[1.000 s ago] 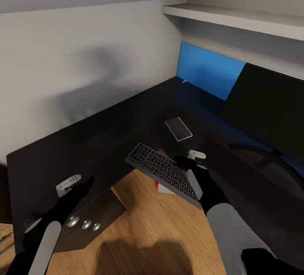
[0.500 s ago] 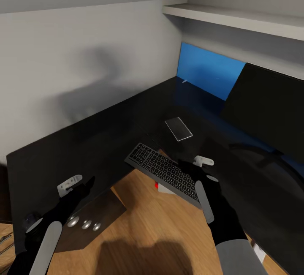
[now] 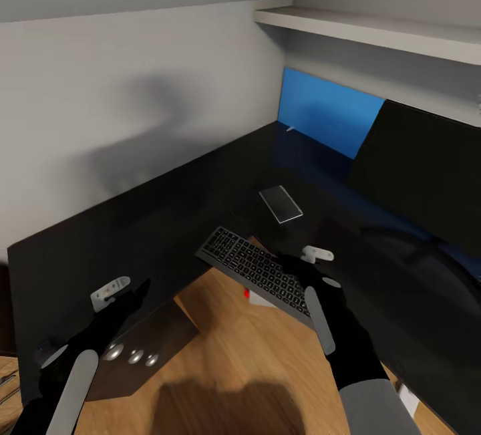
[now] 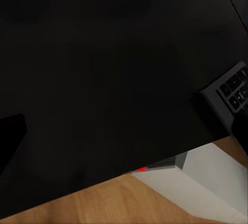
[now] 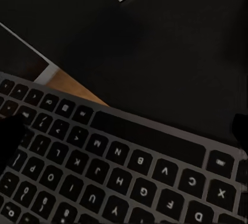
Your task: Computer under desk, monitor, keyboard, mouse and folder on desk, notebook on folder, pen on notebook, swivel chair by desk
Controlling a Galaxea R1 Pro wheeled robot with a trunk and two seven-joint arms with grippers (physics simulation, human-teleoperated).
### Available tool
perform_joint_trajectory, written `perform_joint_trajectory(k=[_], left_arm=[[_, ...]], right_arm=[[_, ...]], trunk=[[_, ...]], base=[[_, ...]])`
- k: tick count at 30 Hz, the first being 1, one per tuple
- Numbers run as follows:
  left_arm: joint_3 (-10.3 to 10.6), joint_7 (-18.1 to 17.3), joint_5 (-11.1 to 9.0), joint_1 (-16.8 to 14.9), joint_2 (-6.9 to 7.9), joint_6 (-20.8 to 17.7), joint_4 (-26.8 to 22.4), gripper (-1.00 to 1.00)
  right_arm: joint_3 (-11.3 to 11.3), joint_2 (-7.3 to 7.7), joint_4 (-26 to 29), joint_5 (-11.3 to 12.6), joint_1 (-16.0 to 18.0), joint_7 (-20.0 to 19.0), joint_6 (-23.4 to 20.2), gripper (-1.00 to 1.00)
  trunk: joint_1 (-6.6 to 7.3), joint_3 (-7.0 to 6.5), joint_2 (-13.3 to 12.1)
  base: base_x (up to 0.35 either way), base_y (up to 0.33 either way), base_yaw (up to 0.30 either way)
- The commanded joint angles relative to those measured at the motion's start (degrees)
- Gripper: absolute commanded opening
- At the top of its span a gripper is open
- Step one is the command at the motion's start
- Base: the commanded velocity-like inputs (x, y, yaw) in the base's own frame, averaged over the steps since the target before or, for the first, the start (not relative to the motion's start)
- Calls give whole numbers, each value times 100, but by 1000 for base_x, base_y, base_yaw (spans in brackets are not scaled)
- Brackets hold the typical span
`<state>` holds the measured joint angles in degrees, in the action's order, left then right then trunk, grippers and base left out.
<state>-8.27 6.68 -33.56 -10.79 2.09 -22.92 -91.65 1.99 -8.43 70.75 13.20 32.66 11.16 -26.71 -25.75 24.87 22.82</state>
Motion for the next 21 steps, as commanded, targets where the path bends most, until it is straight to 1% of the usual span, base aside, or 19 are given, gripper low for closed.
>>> perform_joint_trajectory(k=[1, 14, 17, 21], left_arm=[[1, 43, -62, -2, 2, -29, -11, 100], [1, 43, -64, -2, 7, -30, -11, 100], [1, 43, -59, -2, 9, -29, -11, 100], [1, 43, -55, -2, 10, -33, -11, 100]], right_arm=[[11, 1, 7, 60, 4, 54, -19, 100], [12, 8, 9, 60, -22, 53, -17, 100], [12, 8, 11, 60, -23, 53, -18, 100], [19, 8, 33, 55, -36, 42, 2, 100]], trunk=[[-3, 3, 10], [-3, -83, 10], [-3, -105, 10], [-3, -135, 10]], base=[[0, 0, -175], [-3, 0, -204], [-195, 0, -194], [-306, 0, -170]])
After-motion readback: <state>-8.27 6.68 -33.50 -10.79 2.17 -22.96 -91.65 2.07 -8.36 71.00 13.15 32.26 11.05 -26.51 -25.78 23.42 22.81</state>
